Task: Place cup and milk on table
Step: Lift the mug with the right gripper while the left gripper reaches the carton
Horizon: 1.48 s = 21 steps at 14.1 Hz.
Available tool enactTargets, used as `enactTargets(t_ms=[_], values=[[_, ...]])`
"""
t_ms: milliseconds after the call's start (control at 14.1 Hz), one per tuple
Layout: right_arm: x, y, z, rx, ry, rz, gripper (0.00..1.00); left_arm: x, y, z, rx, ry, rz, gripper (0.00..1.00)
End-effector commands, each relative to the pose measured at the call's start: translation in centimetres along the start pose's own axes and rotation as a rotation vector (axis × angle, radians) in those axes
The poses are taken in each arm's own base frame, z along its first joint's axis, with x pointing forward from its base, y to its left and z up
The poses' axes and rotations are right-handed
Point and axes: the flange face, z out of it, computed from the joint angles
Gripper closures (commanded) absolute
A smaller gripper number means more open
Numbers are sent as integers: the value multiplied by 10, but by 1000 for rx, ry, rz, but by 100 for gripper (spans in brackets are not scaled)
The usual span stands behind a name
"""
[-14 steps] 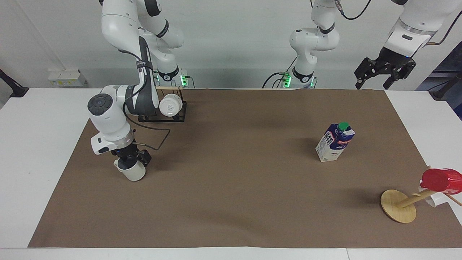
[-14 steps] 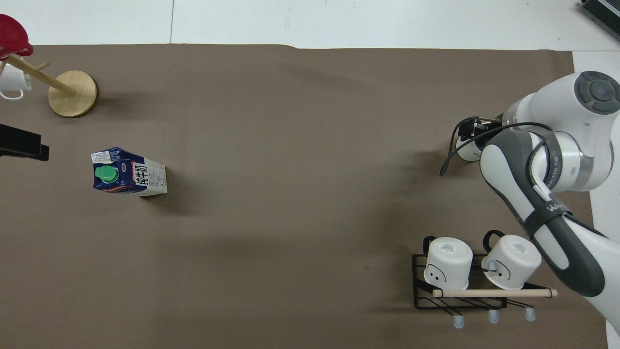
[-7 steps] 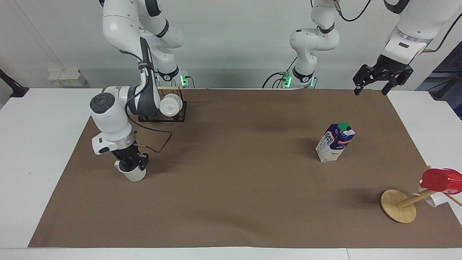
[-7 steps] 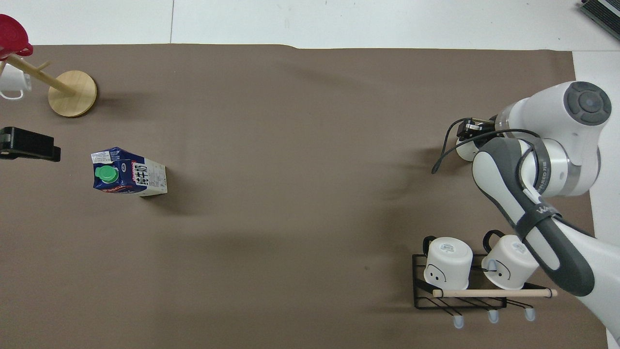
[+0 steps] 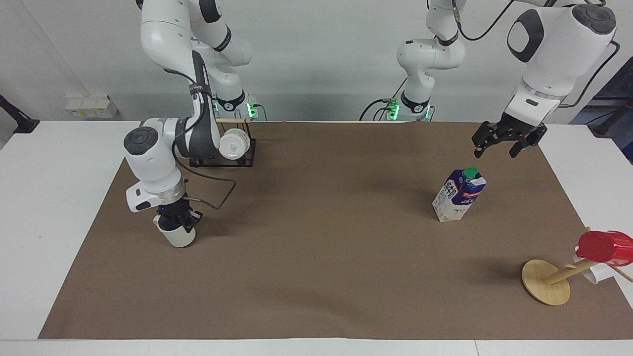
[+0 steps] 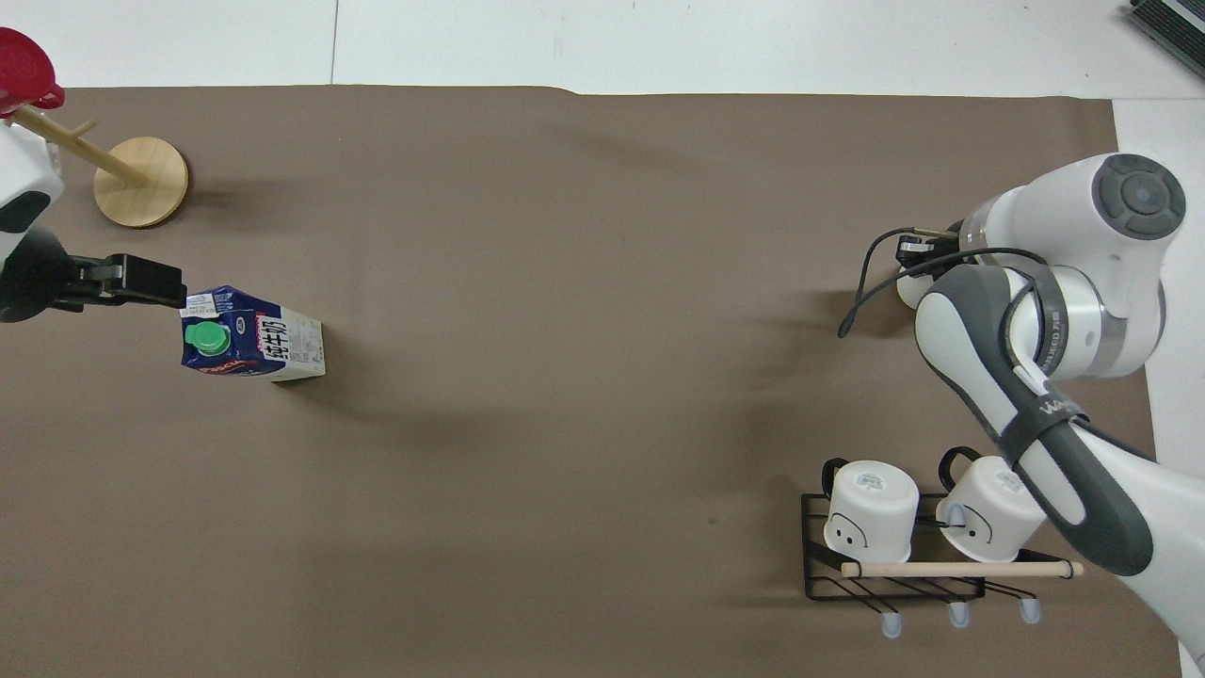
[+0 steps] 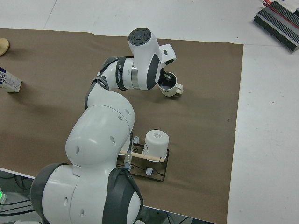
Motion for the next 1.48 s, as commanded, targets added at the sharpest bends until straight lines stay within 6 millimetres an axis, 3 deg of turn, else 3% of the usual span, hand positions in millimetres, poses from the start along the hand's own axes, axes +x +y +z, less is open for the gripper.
enactTargets(t_ms=[0,283,707,990,1202,1414], values=[[-6,-13,-24,-3,-42,-241,100,-9,2,-4,-1,14,-4,0],[-34,-68,-59,22,-93,-408,100,-8,3,-7,-1,16,-1,0],[-87,-207,-82,38,-71,-467,100,-7,0,-15,-1,28,-2,0],[-129,-297,-84,95,-73,-469,100,-7,4,-16,-2,31,2,0],[-157,-343,-67,111,-55,-511,100,-7,4,-15,-2,30,1,0],[-172,-367,-53,119,-34,-523,100,-7,3,-14,-1,28,5,0]])
